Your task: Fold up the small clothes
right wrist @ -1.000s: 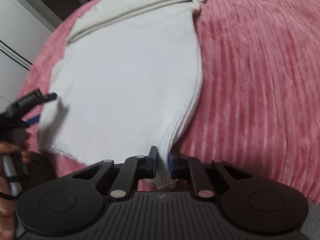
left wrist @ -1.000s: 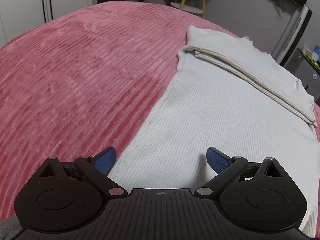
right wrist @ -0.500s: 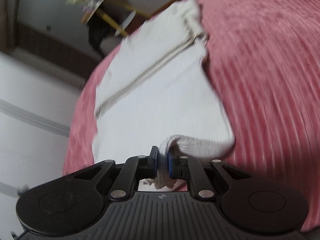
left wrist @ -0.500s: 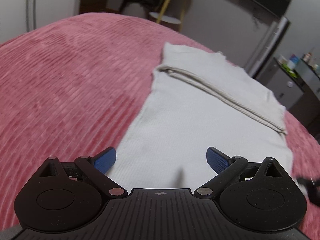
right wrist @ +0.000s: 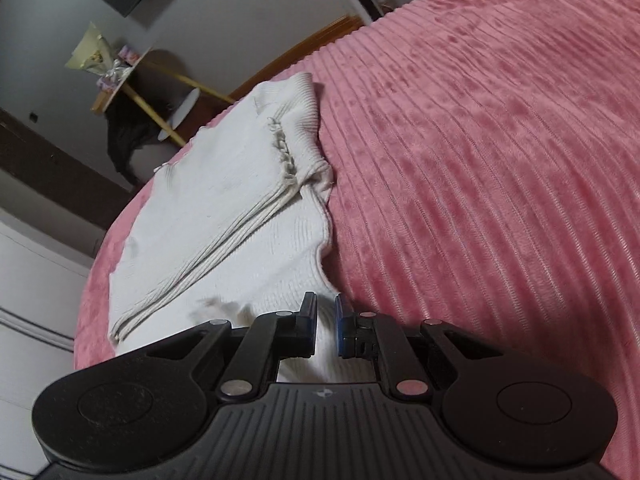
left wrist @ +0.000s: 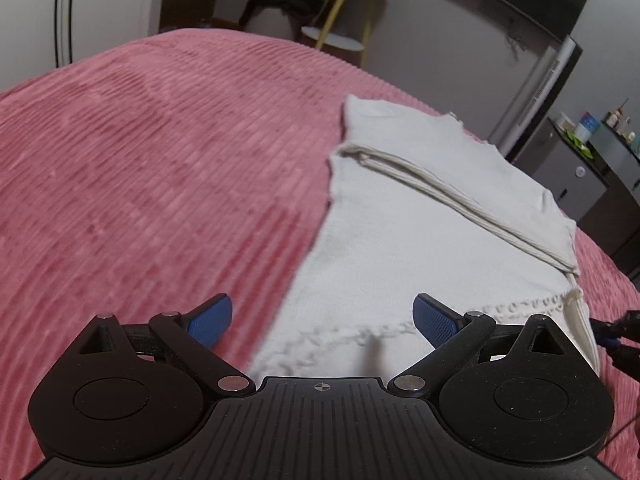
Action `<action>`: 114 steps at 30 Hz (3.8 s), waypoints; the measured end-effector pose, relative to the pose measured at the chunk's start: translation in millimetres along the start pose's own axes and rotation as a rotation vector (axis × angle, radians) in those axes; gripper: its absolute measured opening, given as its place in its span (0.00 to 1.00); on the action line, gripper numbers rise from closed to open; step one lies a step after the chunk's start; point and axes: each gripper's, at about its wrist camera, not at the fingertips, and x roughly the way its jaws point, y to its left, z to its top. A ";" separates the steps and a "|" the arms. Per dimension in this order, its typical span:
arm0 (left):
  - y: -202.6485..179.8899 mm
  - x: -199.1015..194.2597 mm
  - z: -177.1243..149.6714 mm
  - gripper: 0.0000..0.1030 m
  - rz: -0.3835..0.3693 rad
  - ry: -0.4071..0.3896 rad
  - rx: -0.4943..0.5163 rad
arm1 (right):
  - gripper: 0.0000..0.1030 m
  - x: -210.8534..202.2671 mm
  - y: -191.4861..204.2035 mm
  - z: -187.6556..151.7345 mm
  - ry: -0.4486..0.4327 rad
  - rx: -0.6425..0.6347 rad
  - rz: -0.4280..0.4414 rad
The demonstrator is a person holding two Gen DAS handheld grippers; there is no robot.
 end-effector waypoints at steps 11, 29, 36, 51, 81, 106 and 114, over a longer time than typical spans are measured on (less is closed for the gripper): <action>11.0 2.0 -8.8 0.97 -0.015 0.065 -0.013 | 0.61 -11.4 54.8 -35.4 -0.009 -0.572 0.075; 8.5 8.1 -6.3 0.97 -0.080 0.063 0.040 | 0.05 -5.0 33.4 -35.9 -0.123 -0.541 -0.140; 10.6 14.2 -1.0 0.69 -0.142 0.054 0.043 | 0.05 -8.4 26.7 -33.8 -0.102 -0.510 -0.087; -6.1 34.6 -3.9 0.35 -0.162 0.149 0.157 | 0.17 3.4 42.4 -37.1 -0.031 -0.625 -0.048; -29.6 69.8 64.7 0.35 -0.239 0.104 0.225 | 0.09 -0.9 42.3 -5.7 -0.090 -0.564 -0.069; -22.9 75.5 50.7 0.12 -0.269 0.114 0.277 | 0.08 -12.7 78.2 -12.4 -0.156 -0.740 -0.081; -17.7 86.4 40.8 0.13 -0.197 0.145 0.187 | 0.08 -19.1 82.1 -11.8 -0.189 -0.721 -0.078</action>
